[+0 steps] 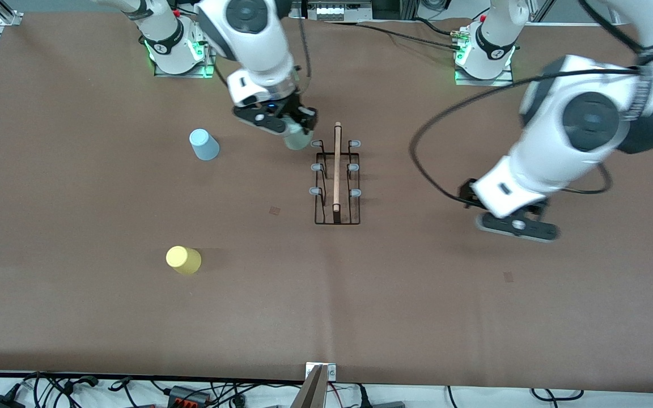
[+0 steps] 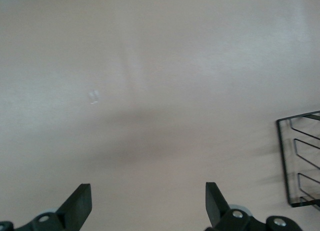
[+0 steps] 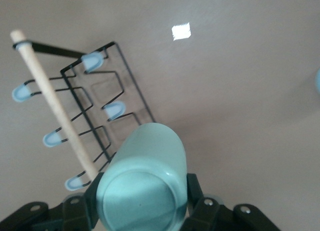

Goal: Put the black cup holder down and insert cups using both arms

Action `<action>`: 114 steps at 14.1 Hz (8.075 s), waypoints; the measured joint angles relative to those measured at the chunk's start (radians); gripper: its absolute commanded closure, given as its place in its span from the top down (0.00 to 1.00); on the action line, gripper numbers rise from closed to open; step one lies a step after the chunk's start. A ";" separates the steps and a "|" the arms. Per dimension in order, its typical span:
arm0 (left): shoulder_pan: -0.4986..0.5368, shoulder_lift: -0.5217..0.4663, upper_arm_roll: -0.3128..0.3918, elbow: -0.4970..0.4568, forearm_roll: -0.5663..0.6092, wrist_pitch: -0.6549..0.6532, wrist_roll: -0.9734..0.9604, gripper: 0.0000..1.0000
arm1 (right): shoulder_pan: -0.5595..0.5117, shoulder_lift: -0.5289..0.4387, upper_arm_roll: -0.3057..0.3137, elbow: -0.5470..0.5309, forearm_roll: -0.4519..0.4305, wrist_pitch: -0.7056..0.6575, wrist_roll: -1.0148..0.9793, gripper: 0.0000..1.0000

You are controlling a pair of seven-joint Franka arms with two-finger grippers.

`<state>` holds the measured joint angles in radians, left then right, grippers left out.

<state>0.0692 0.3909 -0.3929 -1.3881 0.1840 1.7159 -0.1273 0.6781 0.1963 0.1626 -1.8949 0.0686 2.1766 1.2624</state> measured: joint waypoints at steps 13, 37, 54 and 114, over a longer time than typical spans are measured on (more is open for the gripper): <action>0.093 -0.097 0.083 0.011 -0.080 -0.246 0.181 1.00 | 0.009 0.106 0.018 0.007 -0.035 0.105 0.028 1.00; -0.048 -0.422 0.330 -0.303 -0.149 -0.031 0.192 1.00 | -0.669 0.340 0.005 0.023 -0.190 0.501 -1.181 1.00; -0.050 -0.422 0.328 -0.294 -0.149 -0.035 0.192 1.00 | -0.635 0.229 0.027 0.074 -0.245 0.251 -1.140 0.08; -0.049 -0.421 0.328 -0.293 -0.149 -0.037 0.192 1.00 | -0.667 -0.108 -0.204 0.362 -0.135 -0.637 -1.262 1.00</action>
<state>0.0197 -0.0299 -0.0647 -1.6812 0.0354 1.6786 0.0650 0.0113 0.0887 -0.0410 -1.5328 -0.0661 1.5396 0.0002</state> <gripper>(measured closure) 0.000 0.000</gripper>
